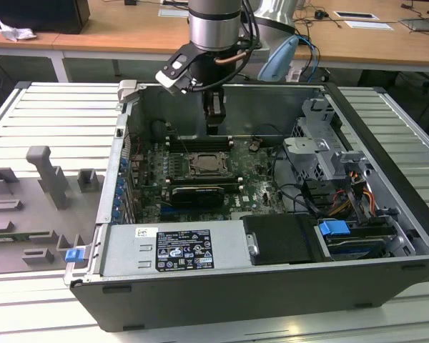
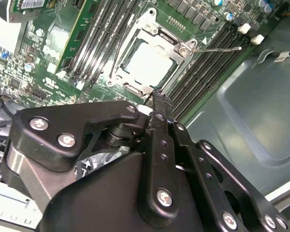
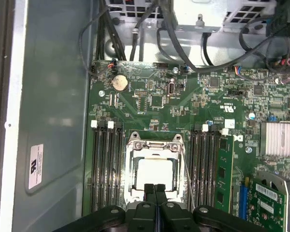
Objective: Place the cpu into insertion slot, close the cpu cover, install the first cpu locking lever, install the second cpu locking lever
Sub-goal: 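Install the first cpu locking lever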
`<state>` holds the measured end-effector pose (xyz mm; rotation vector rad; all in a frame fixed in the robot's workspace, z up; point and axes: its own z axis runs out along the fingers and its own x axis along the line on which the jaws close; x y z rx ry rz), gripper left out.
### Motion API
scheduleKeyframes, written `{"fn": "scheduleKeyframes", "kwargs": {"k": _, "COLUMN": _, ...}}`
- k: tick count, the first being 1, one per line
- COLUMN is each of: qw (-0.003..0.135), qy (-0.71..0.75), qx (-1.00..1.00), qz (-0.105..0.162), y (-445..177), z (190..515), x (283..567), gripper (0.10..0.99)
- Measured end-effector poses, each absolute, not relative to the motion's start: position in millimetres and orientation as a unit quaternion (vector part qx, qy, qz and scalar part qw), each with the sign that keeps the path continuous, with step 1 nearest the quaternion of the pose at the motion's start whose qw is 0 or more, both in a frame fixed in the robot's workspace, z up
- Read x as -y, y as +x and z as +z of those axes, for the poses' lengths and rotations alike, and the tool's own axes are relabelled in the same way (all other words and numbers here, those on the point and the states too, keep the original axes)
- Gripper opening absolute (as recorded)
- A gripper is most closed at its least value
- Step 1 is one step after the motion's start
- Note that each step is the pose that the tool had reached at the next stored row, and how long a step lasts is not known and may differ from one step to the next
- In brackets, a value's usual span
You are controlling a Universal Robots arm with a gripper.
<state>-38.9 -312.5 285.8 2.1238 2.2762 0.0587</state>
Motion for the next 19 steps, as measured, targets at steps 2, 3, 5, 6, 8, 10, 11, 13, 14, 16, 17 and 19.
{"fn": "scheduleKeyframes", "kwargs": {"k": 2, "qw": 0.014, "qy": 0.669, "qx": -0.743, "qz": 0.019, "y": -38.9, "z": 285.8, "x": 312.5, "gripper": 0.106}}
{"fn": "scheduleKeyframes", "kwargs": {"k": 3, "qw": 0.013, "qy": 0.663, "qx": -0.748, "qz": 0.019, "y": -38.9, "z": 285.8, "x": 312.5, "gripper": 0.106}}
{"fn": "scheduleKeyframes", "kwargs": {"k": 5, "qw": 0.013, "qy": 0.654, "qx": -0.756, "qz": 0.019, "y": -38.9, "z": 285.8, "x": 312.5, "gripper": 0.106}}
{"fn": "scheduleKeyframes", "kwargs": {"k": 6, "qw": 0.013, "qy": 0.652, "qx": -0.758, "qz": 0.019, "y": -38.9, "z": 285.8, "x": 312.5, "gripper": 0.106}}
{"fn": "scheduleKeyframes", "kwargs": {"k": 8, "qw": 0.013, "qy": 0.644, "qx": -0.764, "qz": 0.020, "y": -38.9, "z": 285.8, "x": 312.5, "gripper": 0.106}}
{"fn": "scheduleKeyframes", "kwargs": {"k": 10, "qw": 0.013, "qy": 0.632, "qx": -0.775, "qz": 0.020, "y": -38.9, "z": 285.8, "x": 312.5, "gripper": 0.106}}
{"fn": "scheduleKeyframes", "kwargs": {"k": 11, "qw": 0.013, "qy": 0.627, "qx": -0.778, "qz": 0.020, "y": -38.9, "z": 285.8, "x": 312.5, "gripper": 0.106}}
{"fn": "scheduleKeyframes", "kwargs": {"k": 13, "qw": 0.012, "qy": 0.620, "qx": -0.784, "qz": 0.020, "y": -38.9, "z": 285.8, "x": 312.5, "gripper": 0.106}}
{"fn": "scheduleKeyframes", "kwargs": {"k": 14, "qw": 0.012, "qy": 0.616, "qx": -0.787, "qz": 0.020, "y": -38.9, "z": 285.8, "x": 312.5, "gripper": 0.106}}
{"fn": "scheduleKeyframes", "kwargs": {"k": 16, "qw": 0.012, "qy": 0.610, "qx": -0.792, "qz": 0.020, "y": -38.9, "z": 285.8, "x": 312.5, "gripper": 0.106}}
{"fn": "scheduleKeyframes", "kwargs": {"k": 17, "qw": 0.012, "qy": 0.604, "qx": -0.797, "qz": 0.020, "y": -38.9, "z": 285.8, "x": 312.5, "gripper": 0.106}}
{"fn": "scheduleKeyframes", "kwargs": {"k": 19, "qw": 0.012, "qy": 0.594, "qx": -0.804, "qz": 0.020, "y": -38.9, "z": 285.8, "x": 312.5, "gripper": 0.106}}
